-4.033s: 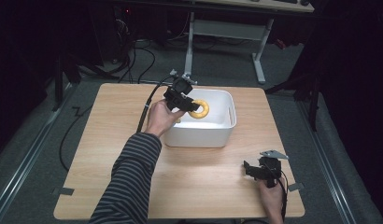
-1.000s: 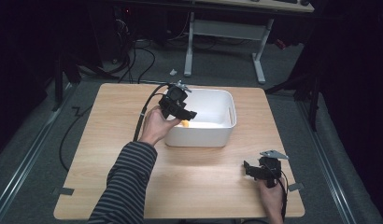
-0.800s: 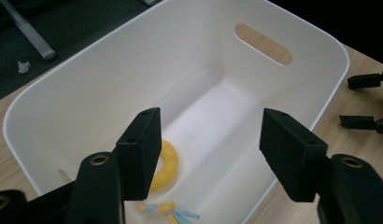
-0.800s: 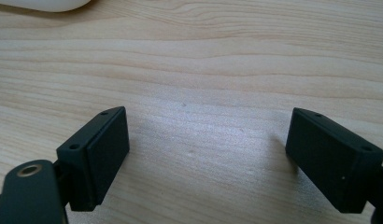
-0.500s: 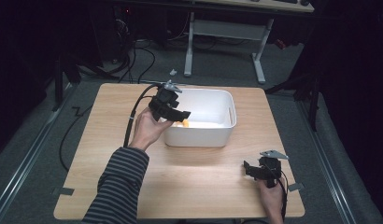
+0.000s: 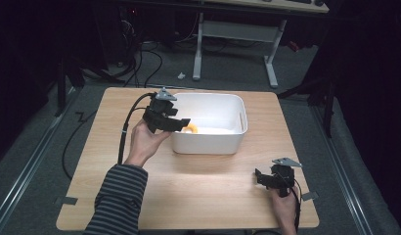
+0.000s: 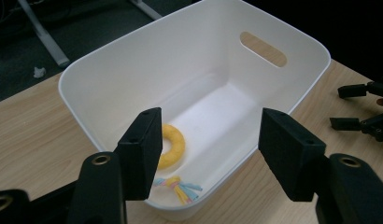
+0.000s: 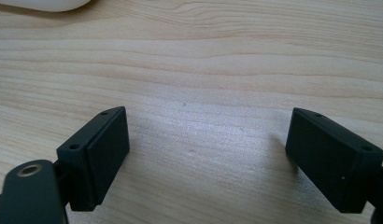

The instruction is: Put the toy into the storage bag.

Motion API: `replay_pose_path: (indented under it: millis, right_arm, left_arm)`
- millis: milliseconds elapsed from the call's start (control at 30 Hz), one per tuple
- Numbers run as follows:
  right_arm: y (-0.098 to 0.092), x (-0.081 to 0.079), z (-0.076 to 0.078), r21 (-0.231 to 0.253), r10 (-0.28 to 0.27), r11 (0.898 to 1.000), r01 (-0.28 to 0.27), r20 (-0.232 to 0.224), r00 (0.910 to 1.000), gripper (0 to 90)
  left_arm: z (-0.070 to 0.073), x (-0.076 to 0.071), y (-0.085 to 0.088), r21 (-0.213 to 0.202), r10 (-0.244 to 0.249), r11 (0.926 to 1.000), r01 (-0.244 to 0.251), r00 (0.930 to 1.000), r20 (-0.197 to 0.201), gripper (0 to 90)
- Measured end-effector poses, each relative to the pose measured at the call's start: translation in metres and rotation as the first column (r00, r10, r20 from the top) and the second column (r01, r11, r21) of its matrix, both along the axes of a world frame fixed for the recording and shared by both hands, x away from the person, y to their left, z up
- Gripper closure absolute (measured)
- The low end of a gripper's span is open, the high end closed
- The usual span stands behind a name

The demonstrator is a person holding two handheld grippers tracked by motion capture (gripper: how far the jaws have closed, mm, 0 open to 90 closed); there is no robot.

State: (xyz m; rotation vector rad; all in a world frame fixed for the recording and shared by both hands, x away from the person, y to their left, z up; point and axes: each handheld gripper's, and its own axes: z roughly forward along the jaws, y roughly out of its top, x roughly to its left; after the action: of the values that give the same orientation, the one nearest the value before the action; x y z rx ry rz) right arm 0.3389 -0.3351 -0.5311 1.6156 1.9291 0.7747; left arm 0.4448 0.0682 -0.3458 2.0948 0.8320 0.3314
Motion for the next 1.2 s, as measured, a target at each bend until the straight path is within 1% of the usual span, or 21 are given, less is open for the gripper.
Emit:
replay_pose_path:
  millis: [167,333,467,633,767,867,900,1000,1133,1200]
  right_arm:
    - [0.0,0.0,0.0,0.0,0.0,1.0,0.0,0.0,1.0,13.4]
    - [0.0,0.0,0.0,0.0,0.0,1.0,0.0,0.0,1.0,13.4]
    - [0.0,0.0,0.0,0.0,-0.001,1.0,0.001,0.001,1.0,13.4]
    - [0.0,0.0,0.0,0.0,0.0,1.0,0.0,0.0,1.0,13.4]
    - [0.0,0.0,0.0,0.0,-0.001,1.0,0.001,0.001,1.0,13.4]
    - [0.0,0.0,0.0,0.0,-0.001,1.0,0.001,0.001,1.0,13.4]
    - [0.0,0.0,0.0,0.0,-0.001,1.0,0.001,0.001,1.0,13.4]
    - [0.0,0.0,0.0,0.0,-0.001,1.0,0.001,0.001,1.0,13.4]
    - [0.0,0.0,0.0,0.002,-0.003,1.0,0.003,0.001,1.0,13.4]
    - [0.0,0.0,0.0,0.002,-0.003,1.0,0.003,0.001,1.0,13.4]
  left_arm:
    - [-0.003,-0.01,0.015,-0.019,0.022,0.9996,-0.022,0.9996,0.016,40.3]
    - [-0.007,-0.019,0.03,-0.042,0.064,0.9972,-0.063,0.9973,0.035,39.8]
    - [-0.013,-0.025,0.04,-0.044,0.083,0.9957,-0.081,0.9961,0.031,39.5]
    - [-0.02,-0.033,0.052,-0.074,0.099,0.9926,-0.097,0.9948,0.026,39.3]
    - [-0.029,-0.04,0.06,-0.08,0.118,0.99,-0.116,0.9928,0.022,39.3]
    - [-0.037,-0.044,0.068,-0.098,0.131,0.9867,-0.13,0.9913,0.008,39.2]
    - [-0.041,-0.045,0.07,-0.109,0.136,0.9848,-0.135,0.9908,0.0,39.2]
    - [-0.05,-0.046,0.077,-0.133,0.132,0.9816,-0.137,0.9903,-0.043,38.9]
    - [-0.06,-0.05,0.081,-0.138,0.145,0.9787,-0.152,0.9878,-0.056,38.3]
    - [-0.064,-0.052,0.082,-0.134,0.151,0.9784,-0.157,0.987,-0.054,38.2]
